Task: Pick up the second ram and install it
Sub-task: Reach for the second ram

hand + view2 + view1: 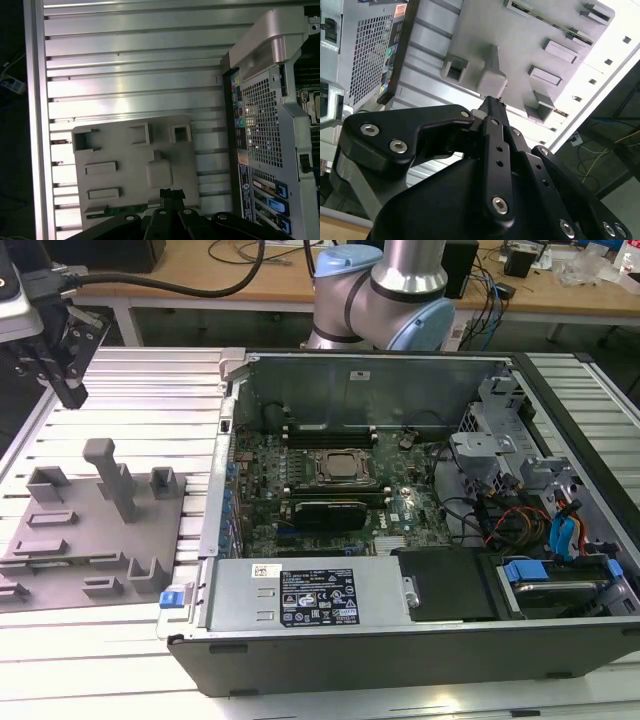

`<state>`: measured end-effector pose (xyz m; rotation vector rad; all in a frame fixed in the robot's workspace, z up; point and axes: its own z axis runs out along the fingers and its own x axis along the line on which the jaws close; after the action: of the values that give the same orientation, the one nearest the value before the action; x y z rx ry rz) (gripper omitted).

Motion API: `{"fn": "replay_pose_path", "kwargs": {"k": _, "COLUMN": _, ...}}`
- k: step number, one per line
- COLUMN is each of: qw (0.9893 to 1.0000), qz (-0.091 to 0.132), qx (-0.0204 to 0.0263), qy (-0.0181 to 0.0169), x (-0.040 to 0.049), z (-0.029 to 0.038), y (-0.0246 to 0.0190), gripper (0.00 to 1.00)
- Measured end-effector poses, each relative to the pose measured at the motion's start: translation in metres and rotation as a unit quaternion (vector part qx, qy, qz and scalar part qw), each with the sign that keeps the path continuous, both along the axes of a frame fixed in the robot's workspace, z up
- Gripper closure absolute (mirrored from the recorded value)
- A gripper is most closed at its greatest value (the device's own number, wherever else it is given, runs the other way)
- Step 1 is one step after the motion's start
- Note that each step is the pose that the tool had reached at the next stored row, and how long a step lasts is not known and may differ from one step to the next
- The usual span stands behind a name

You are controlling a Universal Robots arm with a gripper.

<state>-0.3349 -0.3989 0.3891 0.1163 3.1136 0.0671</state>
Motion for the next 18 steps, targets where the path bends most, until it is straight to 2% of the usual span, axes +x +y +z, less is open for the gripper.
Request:
{"fn": "replay_pose_path", "kwargs": {"k": 6, "qw": 1.0, "qz": 0.0, "qx": 0.0, "qy": 0.0, "x": -0.0083, "z": -0.0004, "y": 0.0, "gripper": 0.89}}
{"fn": "replay_pose_path", "kwargs": {"k": 13, "qw": 1.0, "qz": 0.0, "qx": 0.0, "qy": 0.0001, "x": -0.0263, "z": -0.0009, "y": -0.0005, "gripper": 0.89}}
{"fn": "replay_pose_path", "kwargs": {"k": 15, "qw": 1.0, "qz": 0.0, "qx": 0.0, "qy": 0.0001, "x": -0.0285, "z": -0.0011, "y": -0.0034, "gripper": 0.89}}
{"fn": "replay_pose_path", "kwargs": {"k": 17, "qw": 1.0, "qz": 0.0, "qx": 0.0, "qy": 0.0, "x": -0.0301, "z": -0.0013, "y": -0.0098, "gripper": 0.89}}
{"fn": "replay_pose_path", "kwargs": {"k": 18, "qw": 1.0, "qz": 0.0, "qx": 0.0, "qy": 0.0001, "x": -0.0303, "z": -0.0013, "y": -0.0116, "gripper": 0.89}}
